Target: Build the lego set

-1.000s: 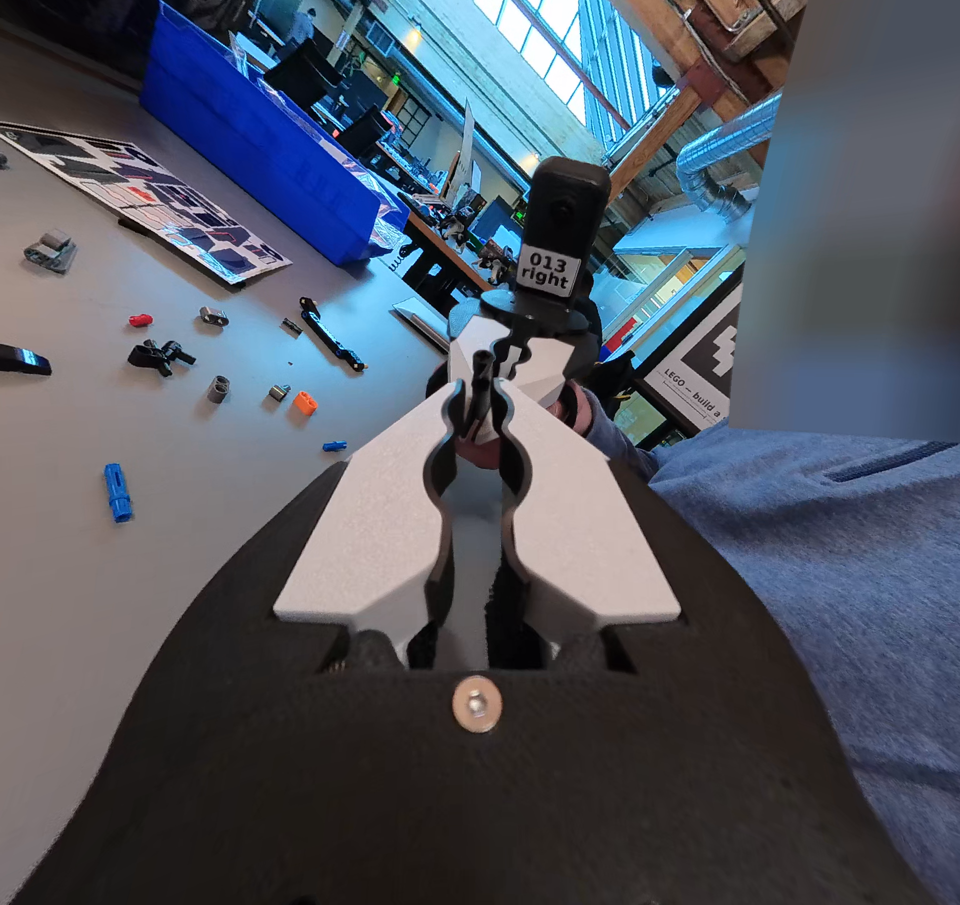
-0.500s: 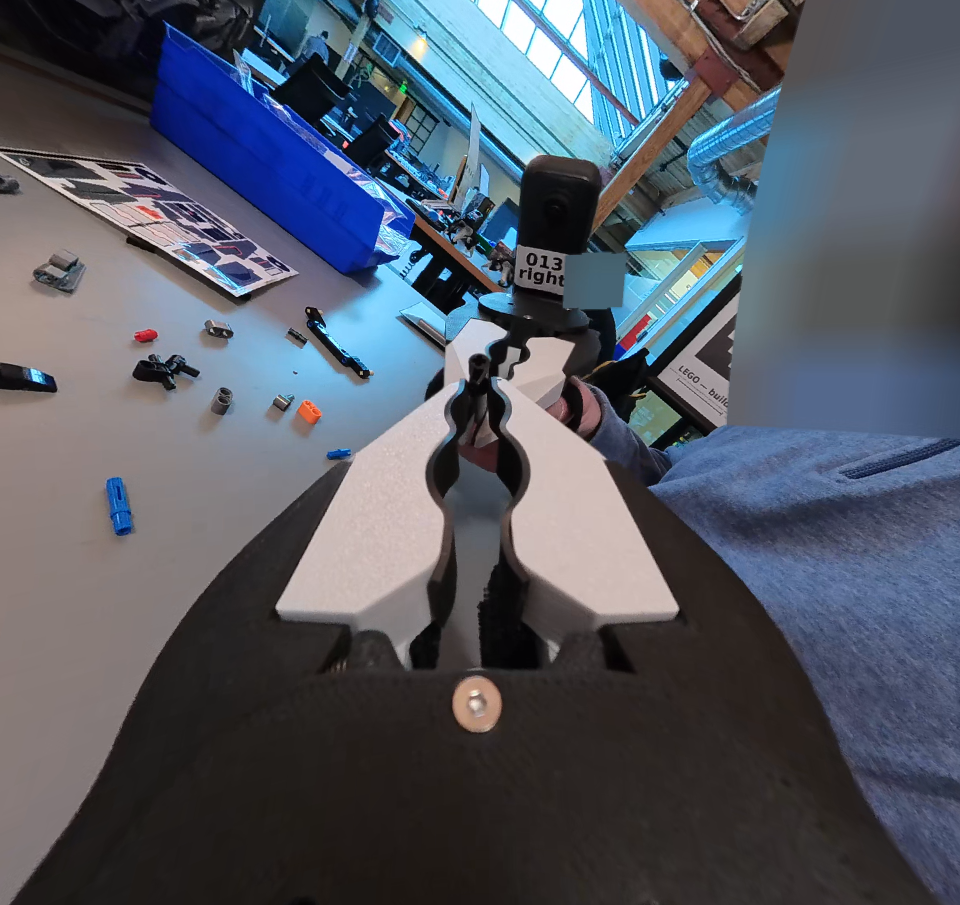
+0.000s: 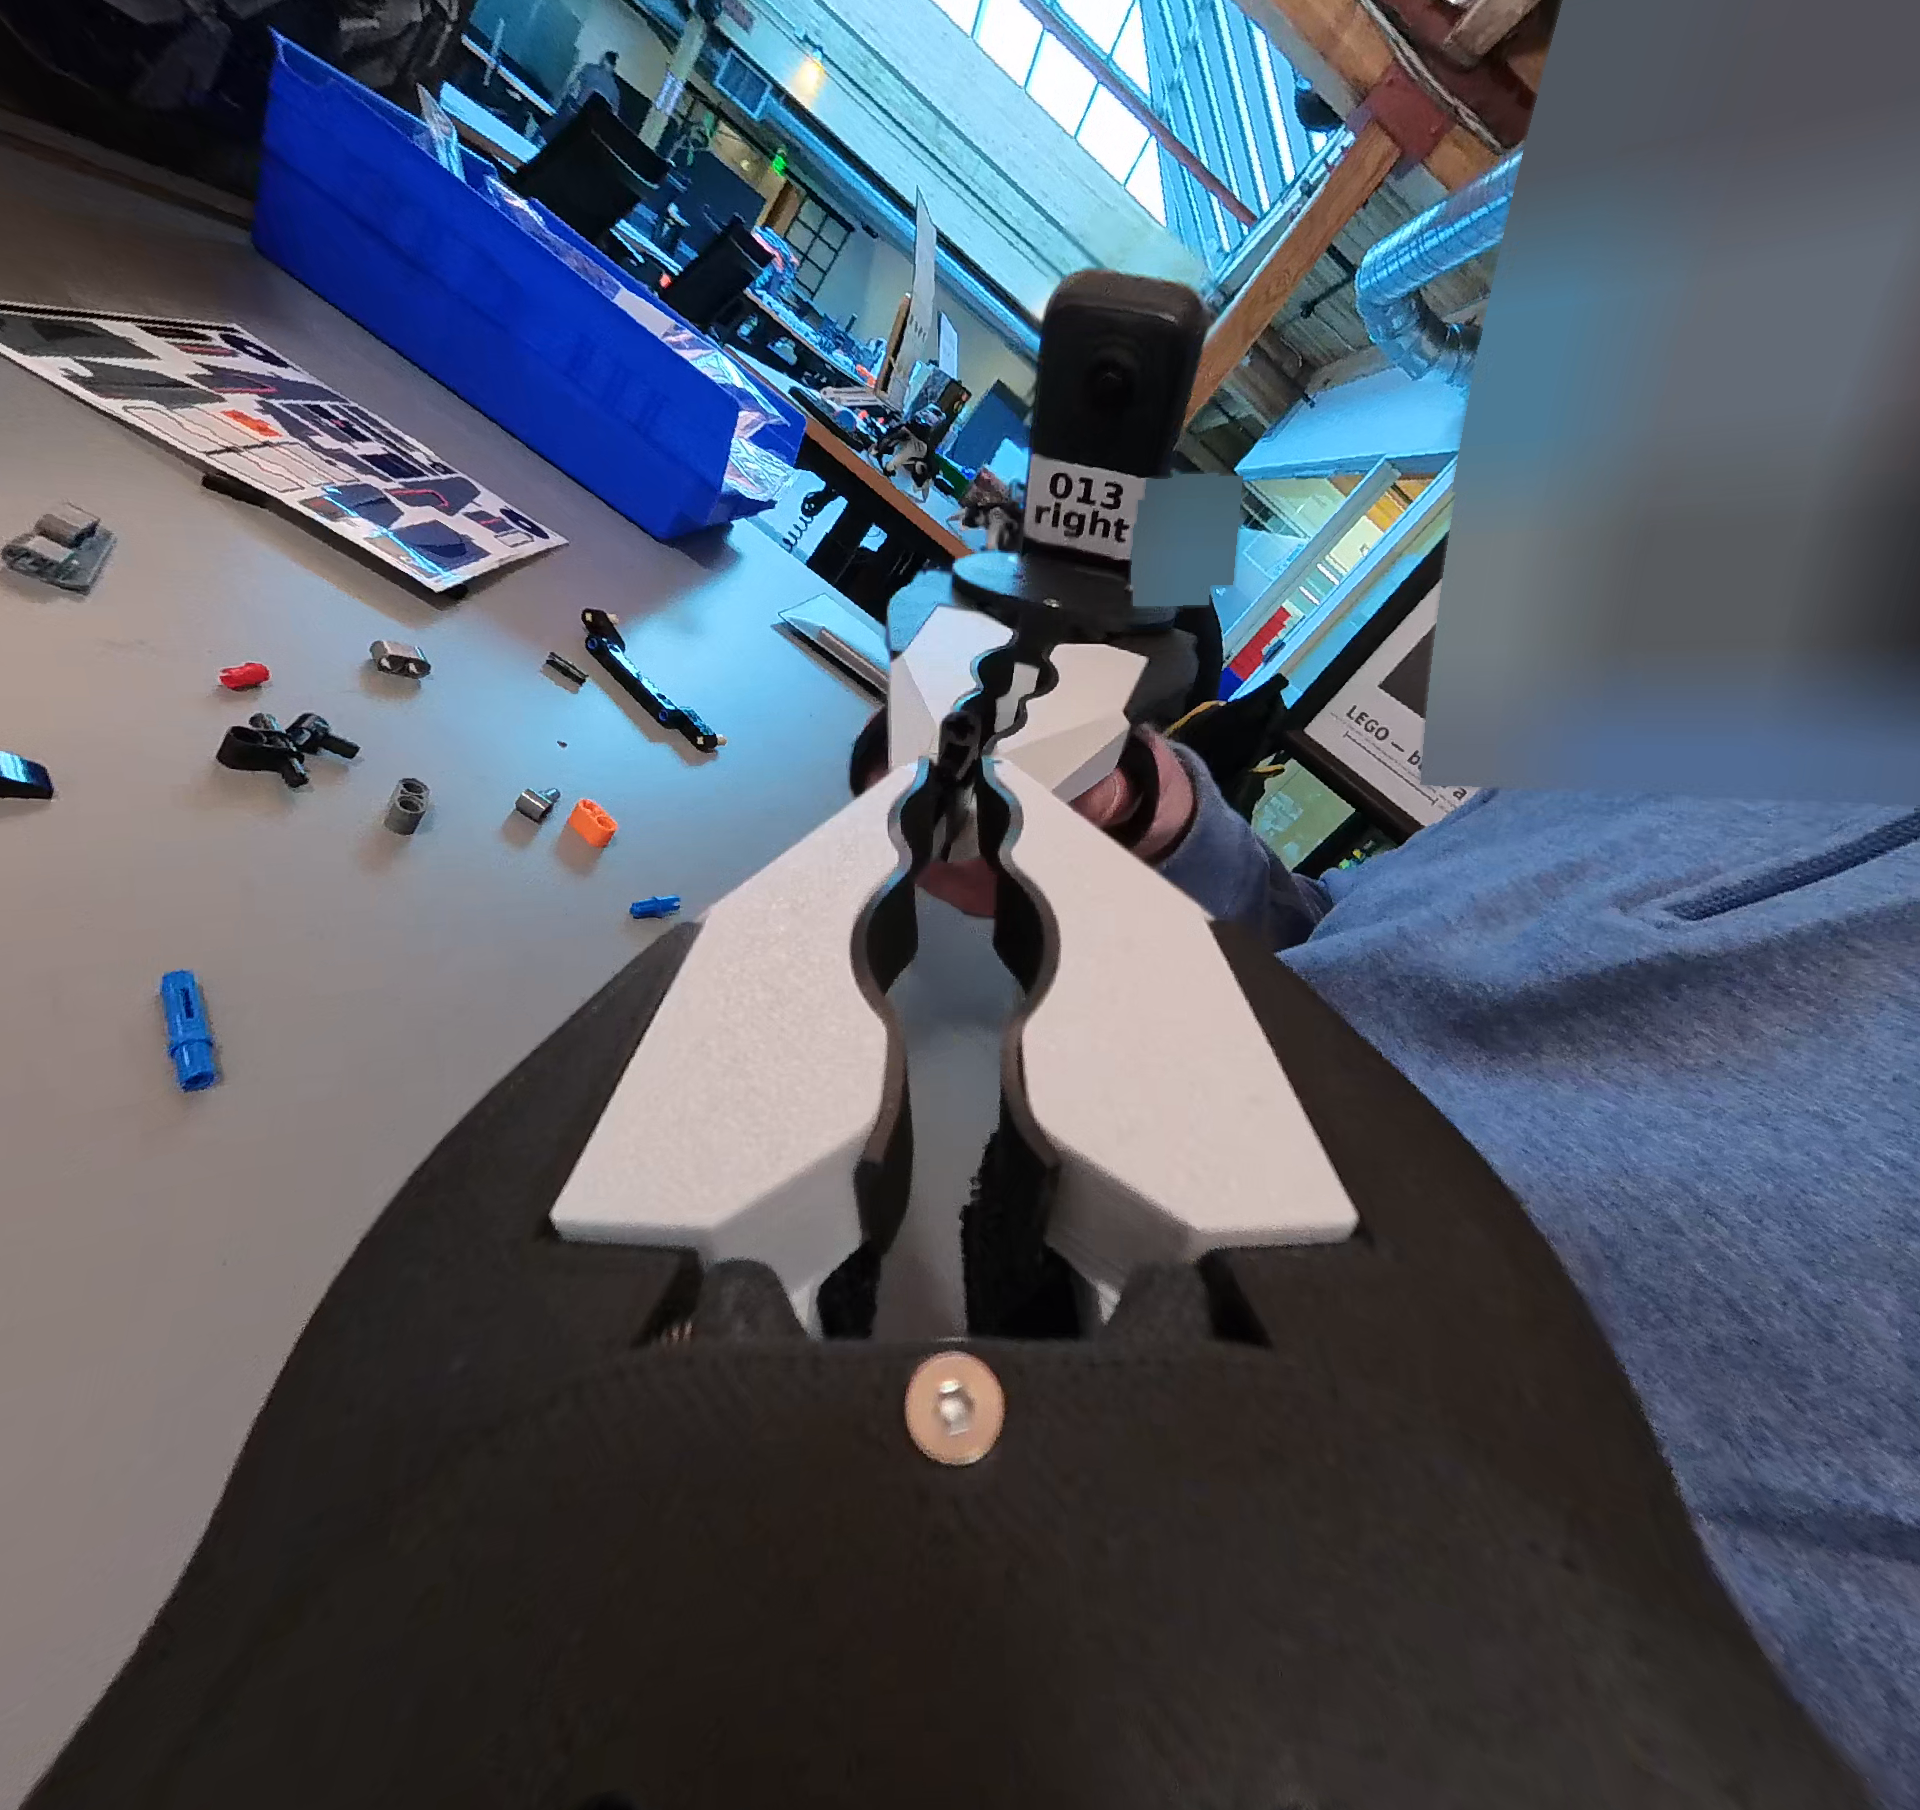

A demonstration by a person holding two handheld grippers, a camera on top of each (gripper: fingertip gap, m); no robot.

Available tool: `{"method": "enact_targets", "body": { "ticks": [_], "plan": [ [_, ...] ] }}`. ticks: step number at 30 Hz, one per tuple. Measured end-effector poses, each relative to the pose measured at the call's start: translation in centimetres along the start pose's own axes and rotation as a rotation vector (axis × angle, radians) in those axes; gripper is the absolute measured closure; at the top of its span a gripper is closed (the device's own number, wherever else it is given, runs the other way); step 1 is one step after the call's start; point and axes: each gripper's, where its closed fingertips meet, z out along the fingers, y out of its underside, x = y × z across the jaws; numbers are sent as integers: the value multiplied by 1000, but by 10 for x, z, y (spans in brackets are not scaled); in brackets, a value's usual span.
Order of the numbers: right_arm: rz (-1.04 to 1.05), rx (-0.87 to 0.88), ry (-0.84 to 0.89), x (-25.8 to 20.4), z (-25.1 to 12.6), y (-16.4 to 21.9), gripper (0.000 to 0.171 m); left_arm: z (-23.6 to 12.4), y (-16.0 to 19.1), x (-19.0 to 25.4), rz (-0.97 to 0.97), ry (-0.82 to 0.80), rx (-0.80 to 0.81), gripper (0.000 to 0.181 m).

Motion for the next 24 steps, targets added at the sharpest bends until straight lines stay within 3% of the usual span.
{"method": "enact_targets", "body": {
  "ticks": [8, 11, 14, 24],
  "plan": [
    [-190, -266, 107, -5, -6, 40, 169, -1, 20, 7, 139, -63, -168, 164],
    [-195, -291, 79, -11, -1, 48, 169, 0, 34, 8, 177, -77, -249, 167],
    [-206, -295, 66, -13, 1, 48, 169, 1, 42, 7, 195, -86, -283, 181],
    [-219, -330, 89, -4, 6, 55, 169, -9, 47, -1, 202, -111, -359, 180]
  ]
}}
